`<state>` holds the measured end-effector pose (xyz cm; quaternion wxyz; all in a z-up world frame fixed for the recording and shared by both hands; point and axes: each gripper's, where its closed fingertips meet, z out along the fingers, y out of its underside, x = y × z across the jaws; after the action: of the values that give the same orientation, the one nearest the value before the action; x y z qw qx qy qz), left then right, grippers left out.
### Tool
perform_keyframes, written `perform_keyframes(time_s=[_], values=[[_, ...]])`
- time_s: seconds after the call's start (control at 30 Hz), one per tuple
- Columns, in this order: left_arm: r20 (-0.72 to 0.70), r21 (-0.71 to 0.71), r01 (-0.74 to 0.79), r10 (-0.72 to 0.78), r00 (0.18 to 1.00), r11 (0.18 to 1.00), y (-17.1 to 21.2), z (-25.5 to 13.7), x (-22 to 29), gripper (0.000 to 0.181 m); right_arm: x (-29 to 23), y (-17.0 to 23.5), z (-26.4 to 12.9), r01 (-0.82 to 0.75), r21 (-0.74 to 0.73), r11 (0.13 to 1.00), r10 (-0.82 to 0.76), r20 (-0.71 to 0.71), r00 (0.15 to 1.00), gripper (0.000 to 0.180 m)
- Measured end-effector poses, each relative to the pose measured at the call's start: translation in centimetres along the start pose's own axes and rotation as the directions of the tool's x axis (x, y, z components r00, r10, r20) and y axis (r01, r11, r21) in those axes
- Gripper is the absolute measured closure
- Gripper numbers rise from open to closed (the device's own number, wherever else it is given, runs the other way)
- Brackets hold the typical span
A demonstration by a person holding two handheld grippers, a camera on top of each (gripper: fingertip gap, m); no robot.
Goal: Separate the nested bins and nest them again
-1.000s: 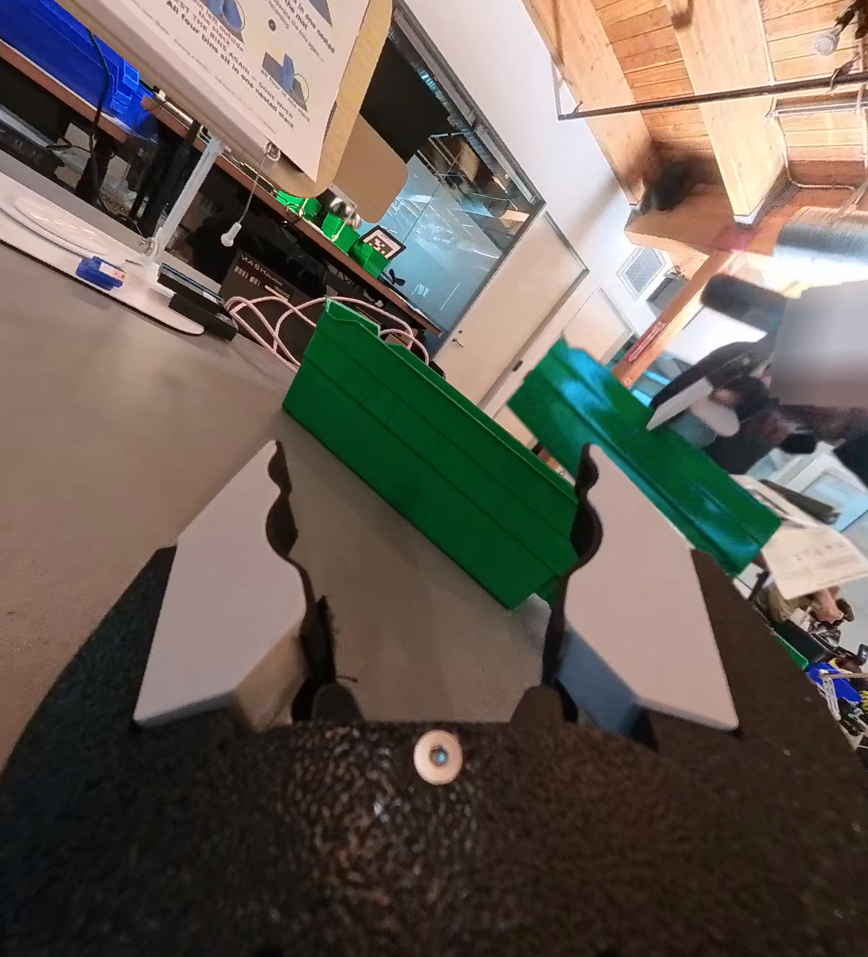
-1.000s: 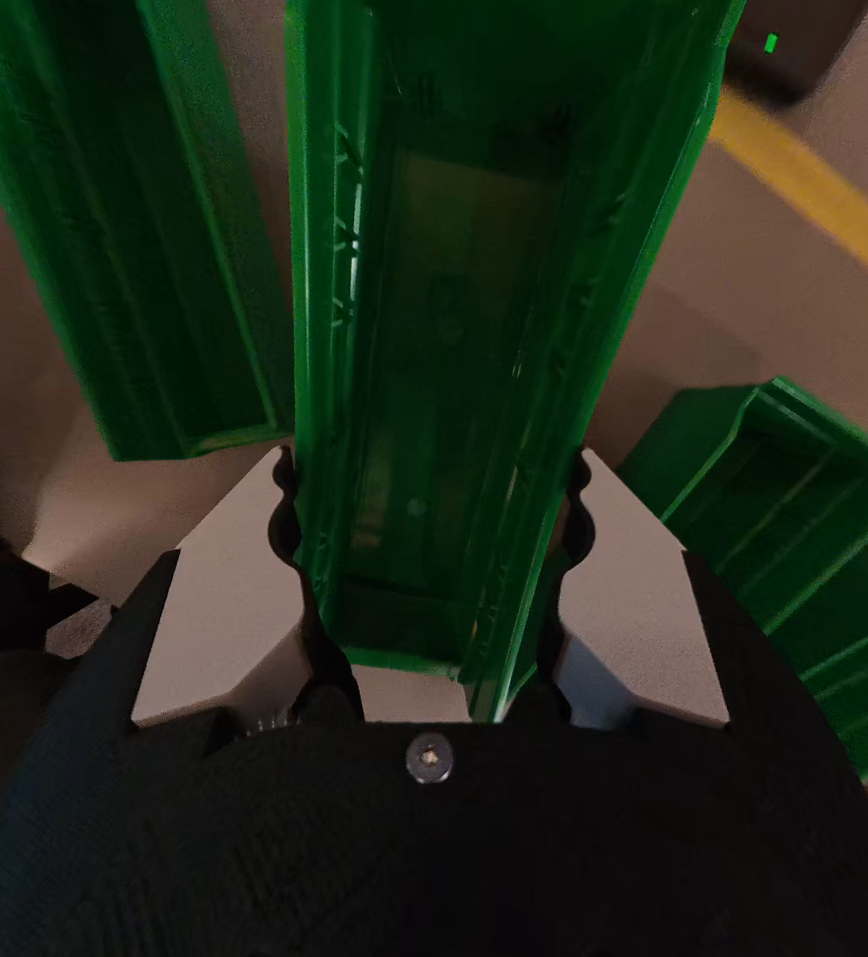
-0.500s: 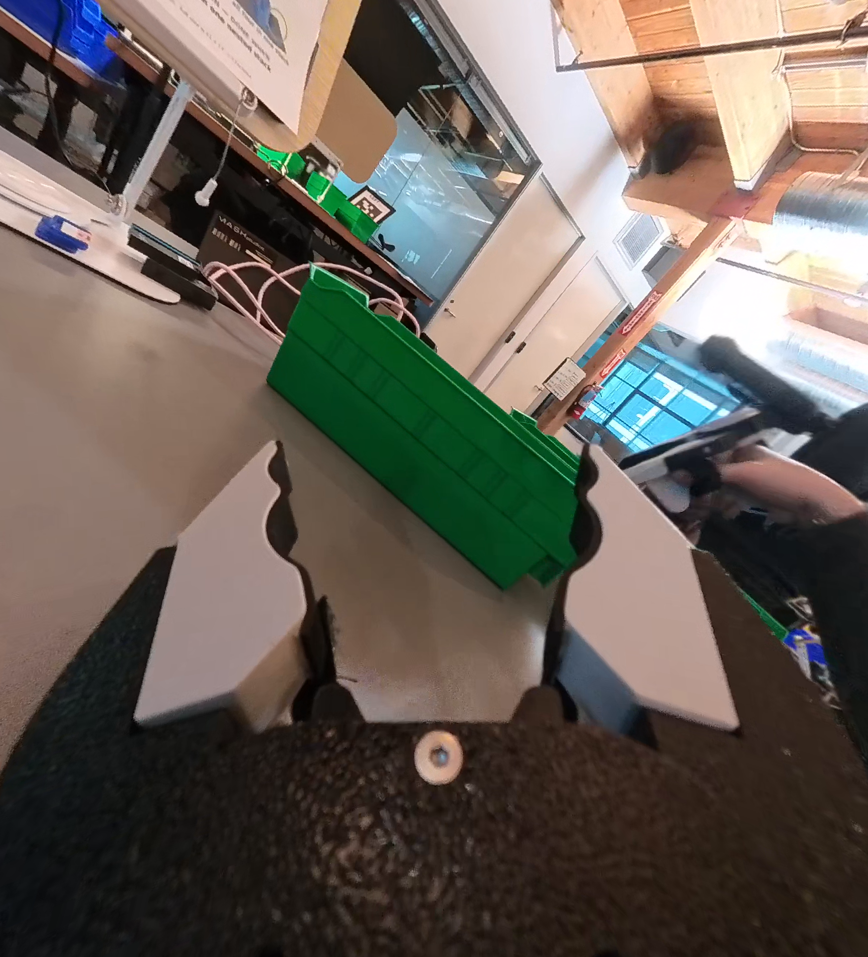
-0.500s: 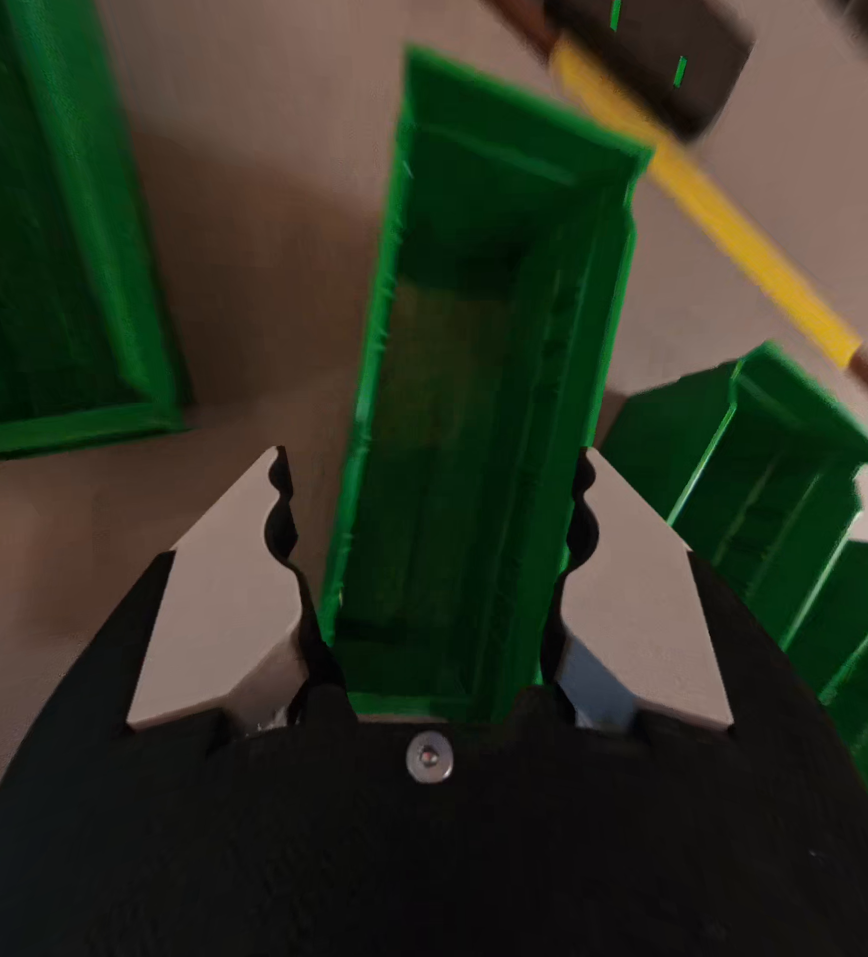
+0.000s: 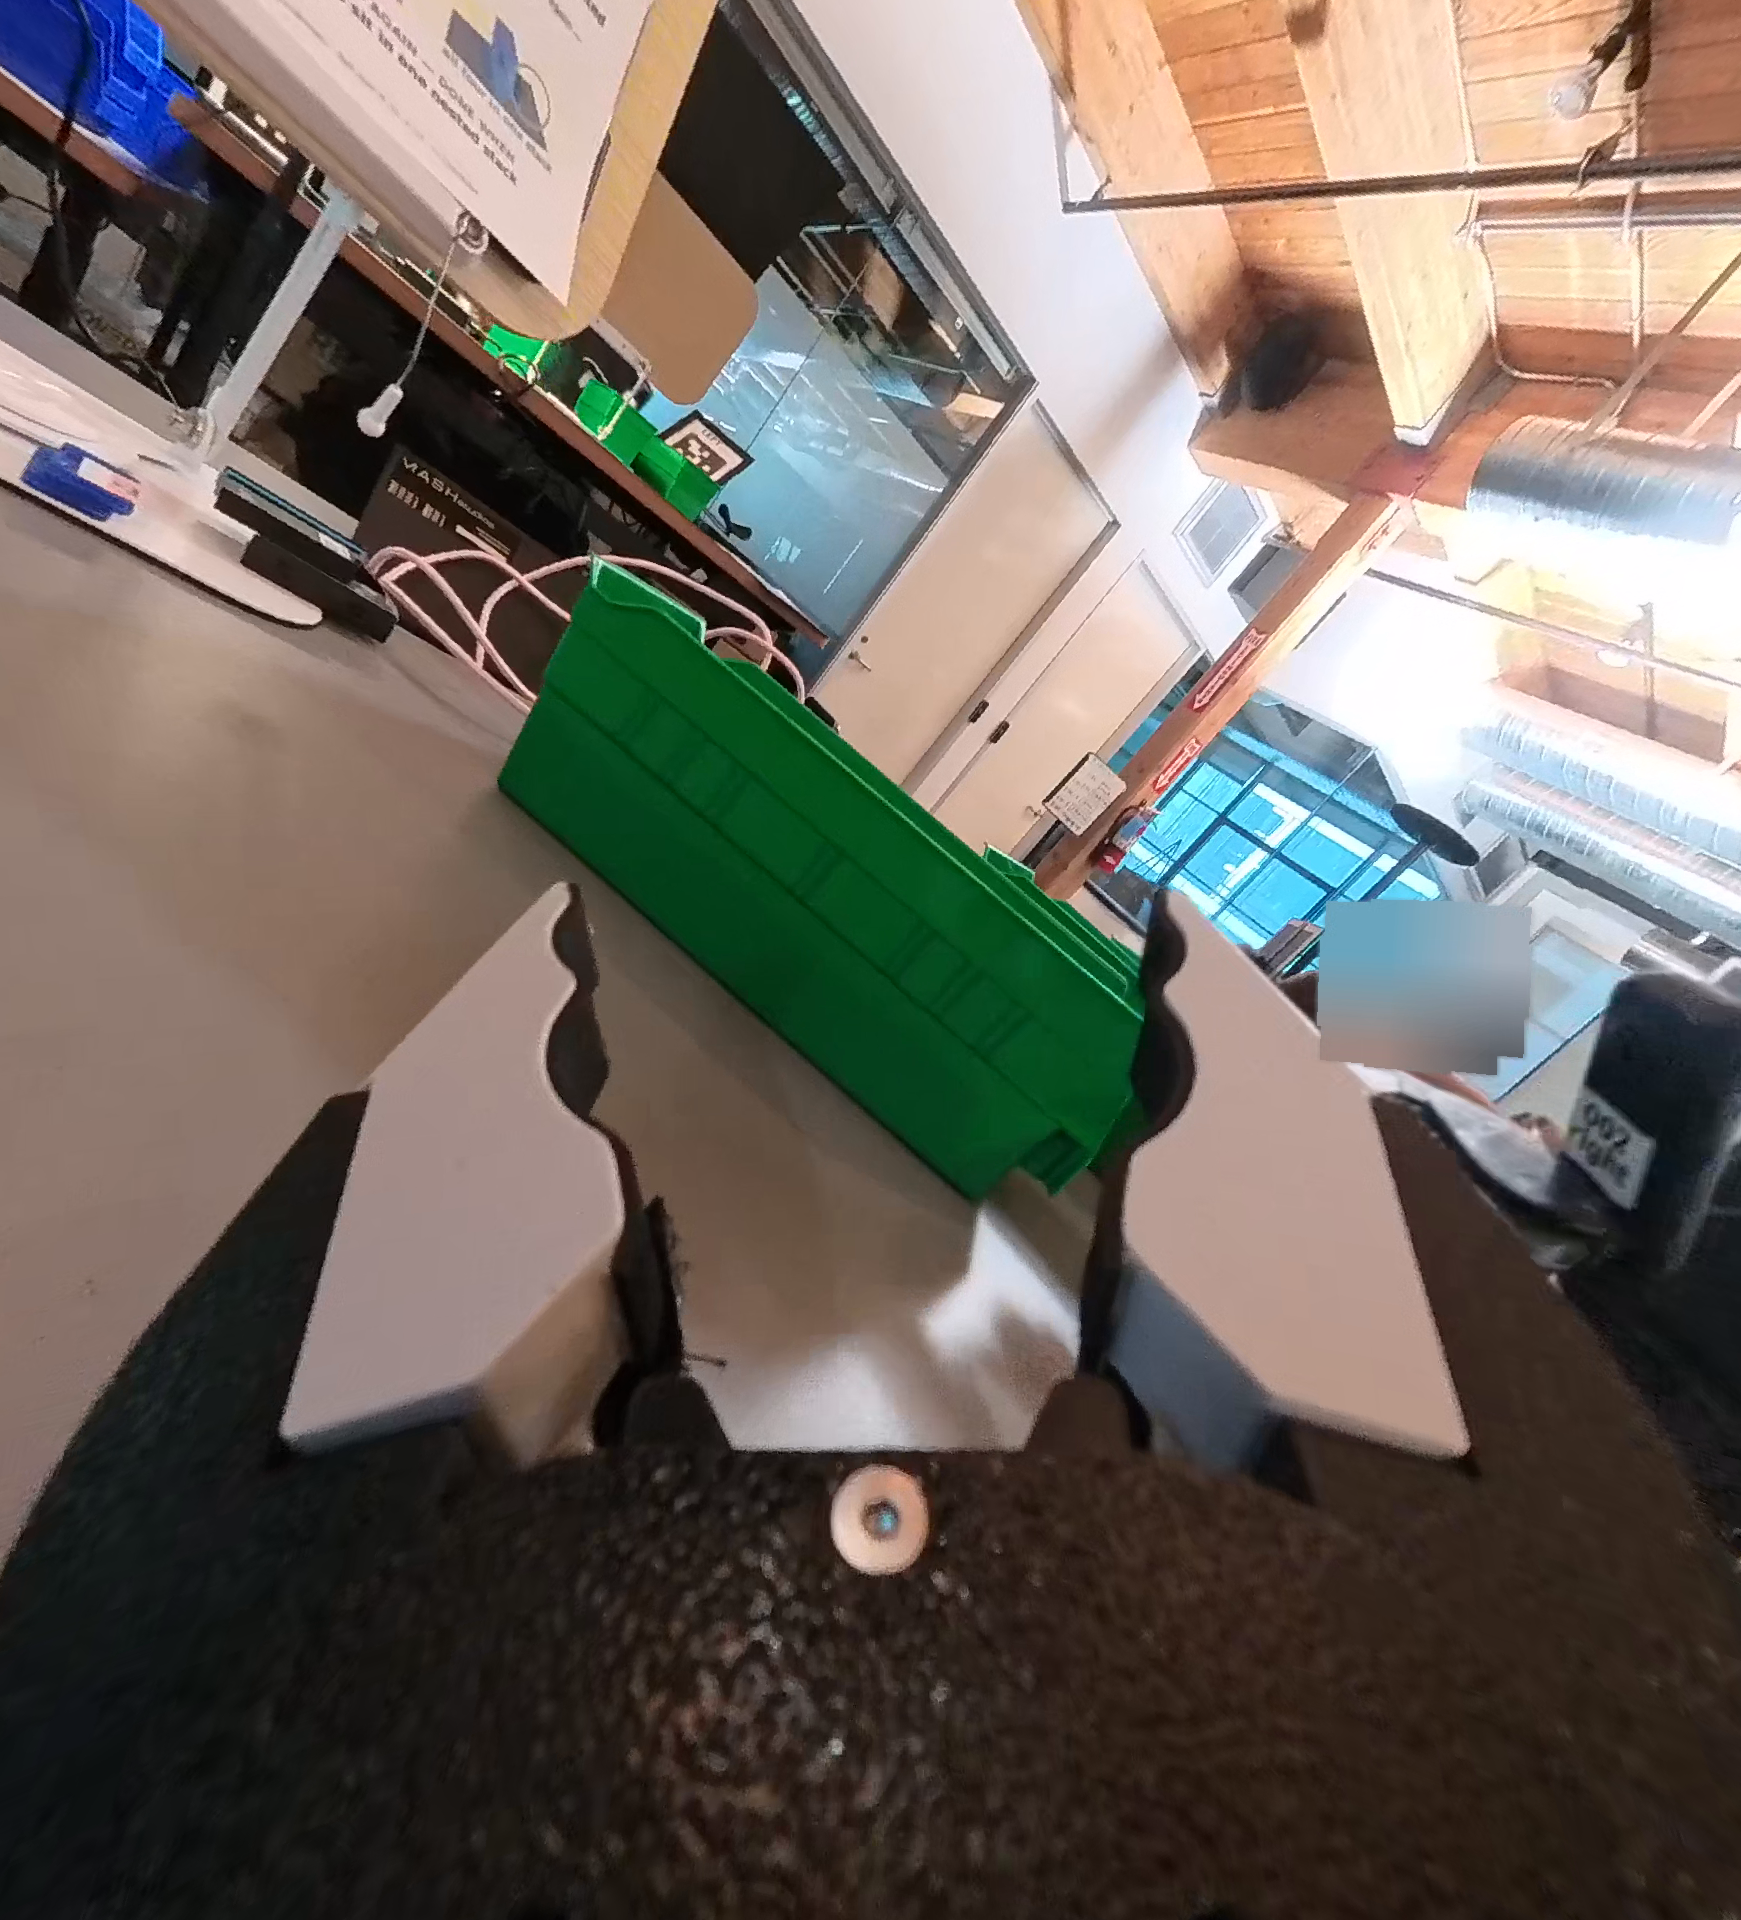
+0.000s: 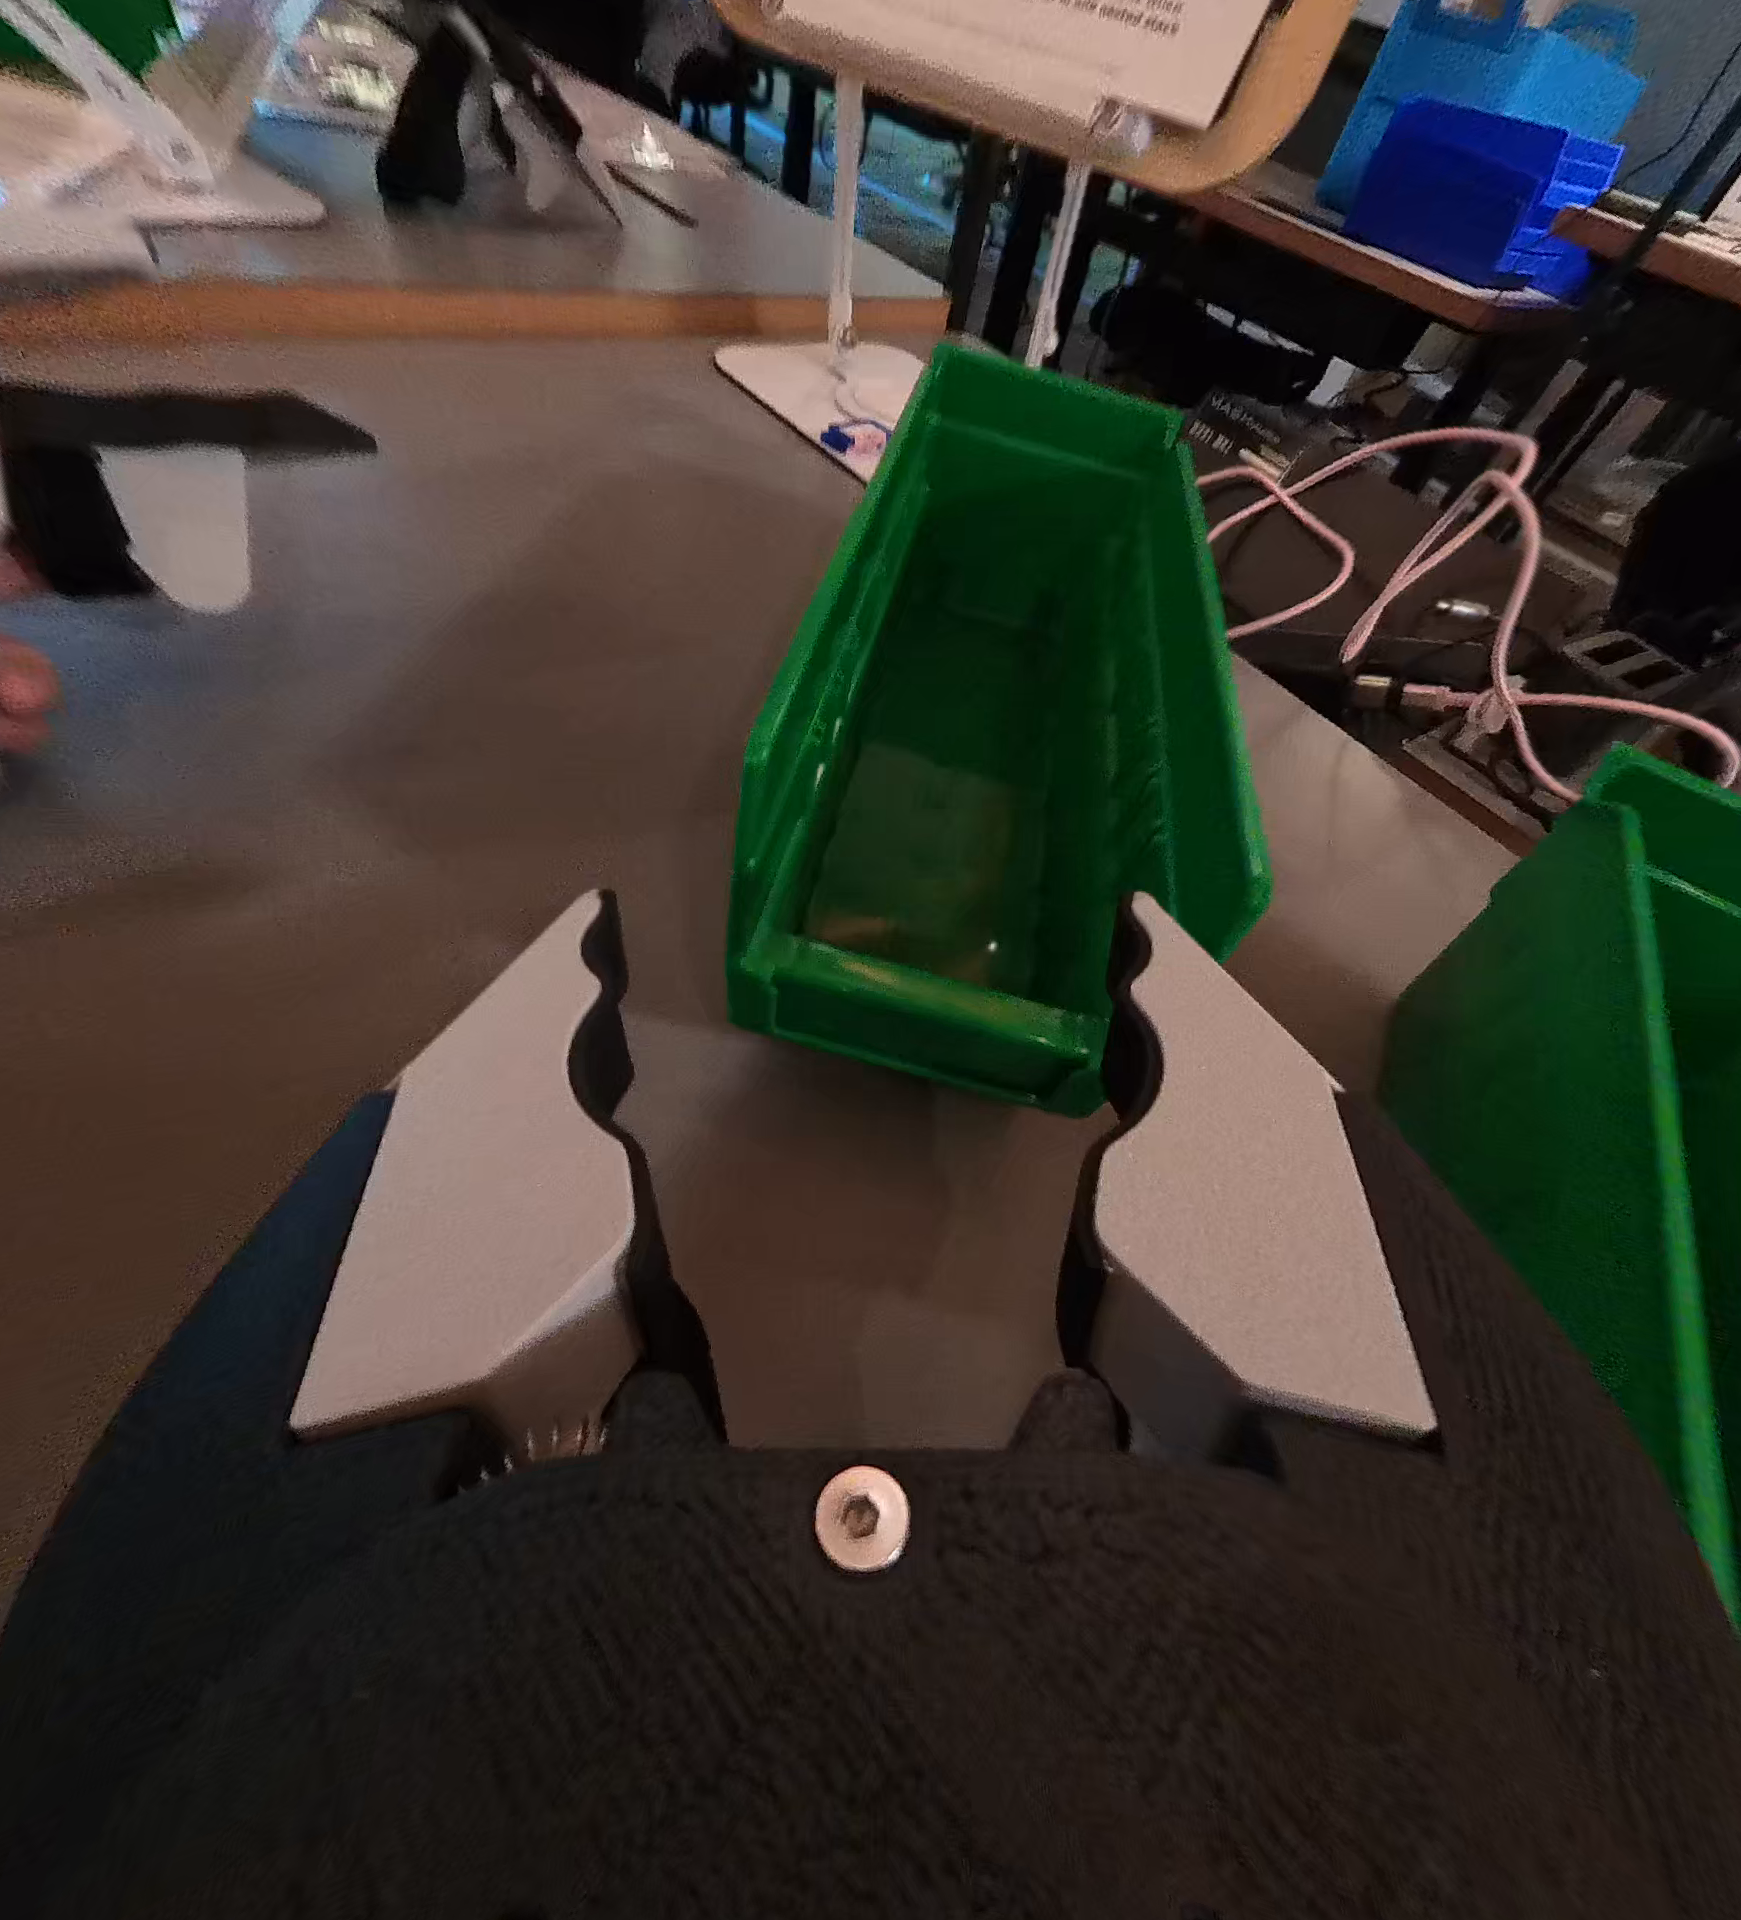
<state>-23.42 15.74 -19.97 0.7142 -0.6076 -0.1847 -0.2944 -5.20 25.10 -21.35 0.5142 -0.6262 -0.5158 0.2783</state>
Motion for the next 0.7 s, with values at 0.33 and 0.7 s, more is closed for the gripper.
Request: perform_keyframes(time_s=[0.33, 0.7], values=[[-0.054, -0.03, 0.034, -0.035, 0.998, 0.999, 0.6, 0.3, 0.7, 0.084, -0.3, 1.6, 1.6, 0.129, -0.015, 0.992, -0.13, -0.131, 0.983, 0.094], [-0.056, -0.021, 0.034, -0.035, 0.998, 0.999, 0.5, 0.2, 0.7, 0.088, 4.9, 2.1, 1.0, -0.48, 0.22, 0.849, 0.505, -0.077, 0.859, 0.071]])
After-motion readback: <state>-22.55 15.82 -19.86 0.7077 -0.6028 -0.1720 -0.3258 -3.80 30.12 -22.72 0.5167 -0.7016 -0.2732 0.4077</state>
